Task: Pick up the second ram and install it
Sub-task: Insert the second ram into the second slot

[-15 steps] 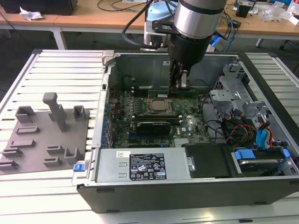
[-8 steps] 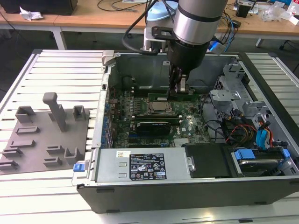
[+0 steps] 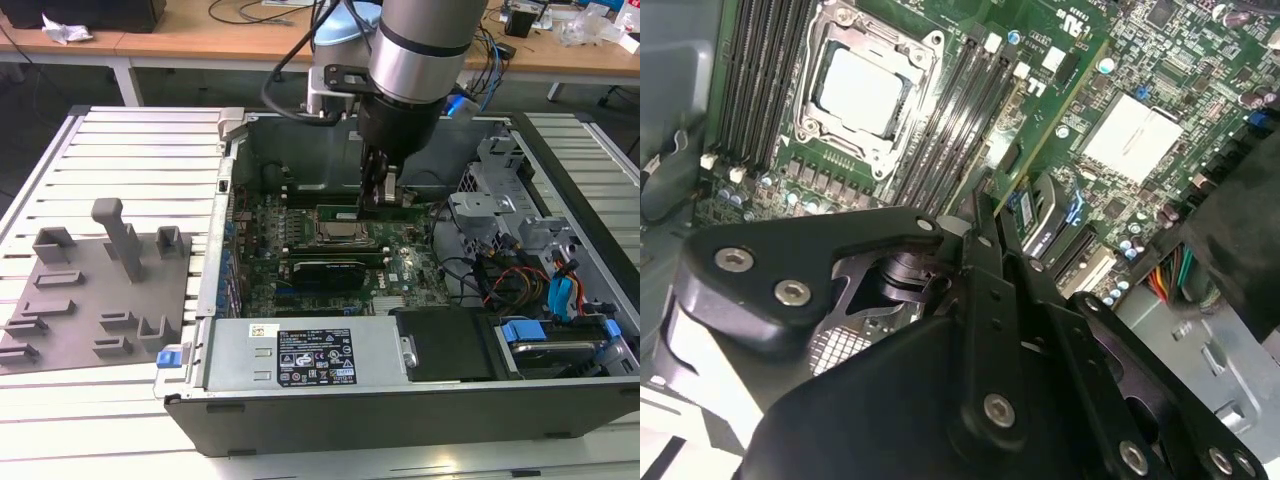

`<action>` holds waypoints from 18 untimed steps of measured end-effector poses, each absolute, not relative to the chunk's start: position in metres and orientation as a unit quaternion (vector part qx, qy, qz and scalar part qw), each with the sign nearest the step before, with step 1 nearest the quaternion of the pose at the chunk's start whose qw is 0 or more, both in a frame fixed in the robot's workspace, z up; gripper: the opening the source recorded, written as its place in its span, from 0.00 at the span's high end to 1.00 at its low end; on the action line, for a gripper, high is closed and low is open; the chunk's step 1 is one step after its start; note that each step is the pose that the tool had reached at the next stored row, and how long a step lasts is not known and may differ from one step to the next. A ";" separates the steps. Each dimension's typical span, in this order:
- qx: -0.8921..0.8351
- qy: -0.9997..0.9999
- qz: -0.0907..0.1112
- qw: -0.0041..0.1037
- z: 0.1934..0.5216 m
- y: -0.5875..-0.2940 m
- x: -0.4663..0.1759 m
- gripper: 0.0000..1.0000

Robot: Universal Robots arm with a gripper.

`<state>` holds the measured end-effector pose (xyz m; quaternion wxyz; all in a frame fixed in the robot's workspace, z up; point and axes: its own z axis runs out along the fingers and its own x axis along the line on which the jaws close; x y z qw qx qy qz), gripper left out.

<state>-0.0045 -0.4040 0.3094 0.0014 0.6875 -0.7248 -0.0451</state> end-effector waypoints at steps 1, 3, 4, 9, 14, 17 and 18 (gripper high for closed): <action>0.687 -0.725 -0.045 0.001 0.308 -0.404 -0.004 0.86; 0.688 -0.725 -0.045 0.001 0.306 -0.404 -0.004 0.86; 0.687 -0.725 -0.045 0.001 0.304 -0.404 -0.004 0.86; 0.687 -0.725 -0.045 0.001 0.299 -0.404 -0.004 0.86; 0.687 -0.725 -0.045 0.001 0.293 -0.404 -0.004 0.86; 0.687 -0.725 -0.045 0.001 0.291 -0.404 -0.005 0.86; 0.687 -0.725 -0.045 0.001 0.290 -0.404 -0.005 0.86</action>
